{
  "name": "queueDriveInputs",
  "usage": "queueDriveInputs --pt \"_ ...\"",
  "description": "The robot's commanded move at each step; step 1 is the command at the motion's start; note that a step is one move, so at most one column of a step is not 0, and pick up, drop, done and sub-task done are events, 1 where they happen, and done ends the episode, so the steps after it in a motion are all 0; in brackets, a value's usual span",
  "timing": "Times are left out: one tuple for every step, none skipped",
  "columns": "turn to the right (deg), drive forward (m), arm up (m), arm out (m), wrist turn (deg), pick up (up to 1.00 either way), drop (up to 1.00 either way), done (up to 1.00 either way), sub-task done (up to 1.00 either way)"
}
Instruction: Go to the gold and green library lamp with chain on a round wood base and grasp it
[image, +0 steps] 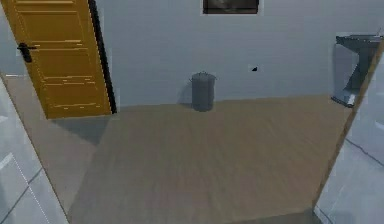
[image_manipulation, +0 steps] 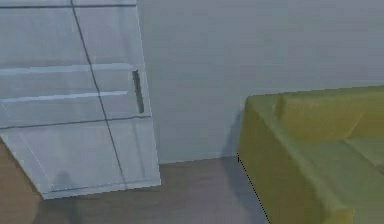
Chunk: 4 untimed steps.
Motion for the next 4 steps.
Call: queueDriveInputs --pt "0.0 1.0 0.0 0.0 0.0 0.0 0.0 0.0 0.0" --pt "-3.0 0.0 0.0 0.0 0.0 0.0 0.0 0.0 0.0" --pt "0.0 0.05 0.0 0.0 0.0 0.0 0.0 0.0 0.0" --pt "-3.0 0.0 0.0 0.0 0.0 0.0 0.0 0.0 0.0"
